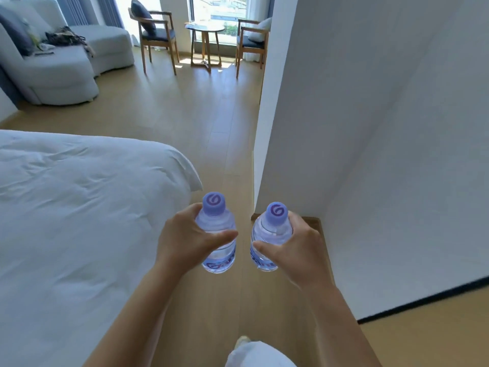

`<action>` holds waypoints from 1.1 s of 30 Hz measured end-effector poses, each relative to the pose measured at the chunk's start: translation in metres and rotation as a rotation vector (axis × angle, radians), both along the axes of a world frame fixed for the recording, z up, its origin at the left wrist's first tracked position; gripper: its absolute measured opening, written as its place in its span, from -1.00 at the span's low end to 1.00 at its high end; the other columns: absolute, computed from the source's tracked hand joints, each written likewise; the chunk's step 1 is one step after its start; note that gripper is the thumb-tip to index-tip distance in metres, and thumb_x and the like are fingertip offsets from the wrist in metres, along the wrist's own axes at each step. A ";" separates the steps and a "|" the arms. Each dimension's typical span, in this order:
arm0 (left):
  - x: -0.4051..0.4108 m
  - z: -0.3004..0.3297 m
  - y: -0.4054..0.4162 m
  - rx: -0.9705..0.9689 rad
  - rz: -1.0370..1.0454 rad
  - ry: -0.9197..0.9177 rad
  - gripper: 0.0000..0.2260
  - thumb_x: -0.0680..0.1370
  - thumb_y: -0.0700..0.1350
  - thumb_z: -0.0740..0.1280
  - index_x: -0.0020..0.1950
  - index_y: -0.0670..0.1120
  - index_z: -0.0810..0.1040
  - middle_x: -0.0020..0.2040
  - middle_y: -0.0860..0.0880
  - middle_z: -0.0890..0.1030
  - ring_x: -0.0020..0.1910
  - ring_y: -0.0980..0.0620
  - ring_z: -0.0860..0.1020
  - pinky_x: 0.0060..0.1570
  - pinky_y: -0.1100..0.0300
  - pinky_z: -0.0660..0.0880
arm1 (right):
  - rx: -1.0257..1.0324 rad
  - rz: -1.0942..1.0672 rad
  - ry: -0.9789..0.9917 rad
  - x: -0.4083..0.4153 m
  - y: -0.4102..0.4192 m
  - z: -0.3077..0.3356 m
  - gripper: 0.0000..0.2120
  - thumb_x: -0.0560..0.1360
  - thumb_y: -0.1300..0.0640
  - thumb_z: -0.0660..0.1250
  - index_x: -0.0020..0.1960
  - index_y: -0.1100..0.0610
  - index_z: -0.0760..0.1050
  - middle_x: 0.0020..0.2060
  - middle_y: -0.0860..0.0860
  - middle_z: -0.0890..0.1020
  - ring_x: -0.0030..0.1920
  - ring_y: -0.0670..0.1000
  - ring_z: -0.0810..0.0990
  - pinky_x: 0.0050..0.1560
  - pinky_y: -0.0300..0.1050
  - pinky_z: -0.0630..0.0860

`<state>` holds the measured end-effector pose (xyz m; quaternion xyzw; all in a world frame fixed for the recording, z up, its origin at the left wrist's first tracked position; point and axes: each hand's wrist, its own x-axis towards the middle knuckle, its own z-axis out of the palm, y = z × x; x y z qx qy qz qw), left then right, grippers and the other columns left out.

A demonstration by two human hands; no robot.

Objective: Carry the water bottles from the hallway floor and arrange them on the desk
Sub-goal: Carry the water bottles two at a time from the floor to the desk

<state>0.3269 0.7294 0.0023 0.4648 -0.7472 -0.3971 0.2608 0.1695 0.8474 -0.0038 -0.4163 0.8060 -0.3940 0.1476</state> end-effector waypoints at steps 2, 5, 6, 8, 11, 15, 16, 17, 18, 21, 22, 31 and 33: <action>-0.027 0.002 -0.032 -0.004 0.042 0.009 -0.60 0.06 0.31 0.38 -0.22 0.15 0.56 -0.26 0.16 0.64 -0.21 0.12 0.62 -0.09 0.04 0.57 | -0.009 0.013 -0.003 -0.032 -0.038 0.004 -0.64 0.22 0.02 0.55 -0.06 0.07 0.51 -0.23 -0.06 0.62 -0.18 -0.01 0.58 -0.12 -0.04 0.54; -0.059 0.000 -0.077 -0.019 0.081 0.018 -0.68 0.09 0.27 0.43 -0.24 0.24 0.47 -0.26 0.24 0.59 -0.20 0.17 0.59 -0.09 0.08 0.56 | -0.017 0.042 0.000 -0.070 -0.088 0.003 -0.60 0.22 0.00 0.56 -0.02 0.07 0.52 -0.20 -0.05 0.63 -0.16 0.00 0.59 -0.10 -0.03 0.54; -0.068 -0.002 -0.091 -0.027 0.086 0.010 -0.69 0.10 0.26 0.43 -0.25 0.25 0.46 -0.27 0.26 0.58 -0.20 0.21 0.57 -0.10 0.10 0.56 | -0.016 0.052 -0.011 -0.080 -0.104 0.001 -0.58 0.22 0.00 0.56 -0.01 0.08 0.52 -0.19 -0.05 0.63 -0.15 0.01 0.59 -0.09 -0.02 0.54; -0.085 -0.006 -0.122 -0.049 0.087 -0.010 -0.70 0.13 0.26 0.43 -0.25 0.25 0.44 -0.29 0.27 0.56 -0.22 0.22 0.56 -0.12 0.12 0.55 | -0.013 0.058 -0.045 -0.098 -0.134 -0.004 -0.58 0.21 0.01 0.57 0.00 0.06 0.53 -0.18 -0.05 0.63 -0.14 0.00 0.59 -0.07 0.02 0.55; -0.108 -0.013 -0.174 -0.068 0.095 -0.014 -0.70 0.13 0.29 0.42 -0.25 0.26 0.43 -0.29 0.29 0.53 -0.23 0.23 0.55 -0.19 0.21 0.52 | 0.001 0.071 -0.074 -0.121 -0.184 -0.013 -0.60 0.20 0.00 0.57 -0.02 0.03 0.53 -0.20 -0.09 0.63 -0.16 -0.02 0.60 -0.10 0.01 0.55; -0.140 -0.022 -0.257 -0.060 0.118 0.023 -0.69 0.13 0.25 0.44 -0.22 0.25 0.45 -0.28 0.32 0.53 -0.23 0.32 0.52 -0.24 0.30 0.44 | 0.018 0.068 -0.091 -0.153 -0.260 -0.026 -0.62 0.19 -0.03 0.55 -0.05 0.02 0.54 -0.22 -0.10 0.63 -0.19 -0.05 0.60 -0.12 0.00 0.56; -0.148 -0.023 -0.280 -0.062 0.112 0.025 -0.65 0.13 0.24 0.45 -0.16 0.23 0.47 -0.26 0.32 0.54 -0.21 0.30 0.53 -0.23 0.28 0.44 | 0.020 0.060 -0.097 -0.162 -0.282 -0.028 -0.62 0.19 -0.03 0.55 -0.06 0.02 0.54 -0.23 -0.10 0.63 -0.19 -0.05 0.60 -0.12 0.00 0.56; -0.155 -0.023 -0.305 -0.063 0.109 0.026 -0.59 0.12 0.24 0.45 -0.09 0.21 0.48 -0.23 0.30 0.55 -0.19 0.27 0.54 -0.21 0.25 0.44 | 0.021 0.049 -0.105 -0.170 -0.307 -0.030 -0.62 0.18 -0.03 0.56 -0.06 0.02 0.54 -0.23 -0.10 0.63 -0.19 -0.05 0.61 -0.12 0.01 0.56; -0.163 -0.022 -0.330 -0.064 0.105 0.024 -0.53 0.12 0.24 0.45 -0.03 0.19 0.48 -0.21 0.28 0.56 -0.18 0.23 0.54 -0.19 0.24 0.43 | 0.019 0.035 -0.112 -0.179 -0.332 -0.030 -0.62 0.19 -0.02 0.56 -0.06 0.02 0.55 -0.23 -0.10 0.64 -0.18 -0.04 0.61 -0.11 0.01 0.56; -0.187 -0.016 -0.409 -0.072 0.075 0.012 -0.59 0.12 0.24 0.45 -0.11 0.19 0.47 -0.24 0.24 0.56 -0.19 0.15 0.55 -0.20 0.20 0.44 | -0.002 -0.005 -0.120 -0.203 -0.406 -0.027 -0.62 0.19 0.00 0.57 -0.06 -0.01 0.53 -0.23 -0.15 0.62 -0.18 -0.09 0.60 -0.10 -0.04 0.56; -0.194 -0.013 -0.432 -0.076 0.058 0.008 -0.63 0.13 0.23 0.47 -0.15 0.22 0.45 -0.26 0.25 0.54 -0.20 0.15 0.55 -0.22 0.19 0.44 | -0.014 -0.018 -0.126 -0.210 -0.428 -0.025 -0.63 0.19 0.00 0.57 -0.07 -0.04 0.52 -0.23 -0.17 0.62 -0.18 -0.13 0.59 -0.11 -0.08 0.56; -0.263 -0.002 -0.603 -0.052 -0.030 0.006 -0.69 0.10 0.27 0.46 -0.27 0.28 0.46 -0.33 0.30 0.56 -0.25 0.34 0.53 -0.30 0.40 0.36 | -0.047 -0.068 -0.105 -0.269 -0.596 -0.015 -0.58 0.20 0.00 0.56 0.01 0.01 0.55 -0.18 -0.14 0.62 -0.15 -0.08 0.59 -0.10 -0.07 0.55; -0.280 -0.006 -0.635 -0.050 -0.040 0.001 -0.68 0.06 0.33 0.37 -0.27 0.30 0.45 -0.32 0.30 0.57 -0.24 0.31 0.54 -0.29 0.39 0.37 | -0.034 -0.071 -0.096 -0.285 -0.630 -0.019 -0.58 0.20 -0.01 0.57 0.00 0.02 0.55 -0.18 -0.11 0.63 -0.15 -0.06 0.59 -0.08 -0.03 0.56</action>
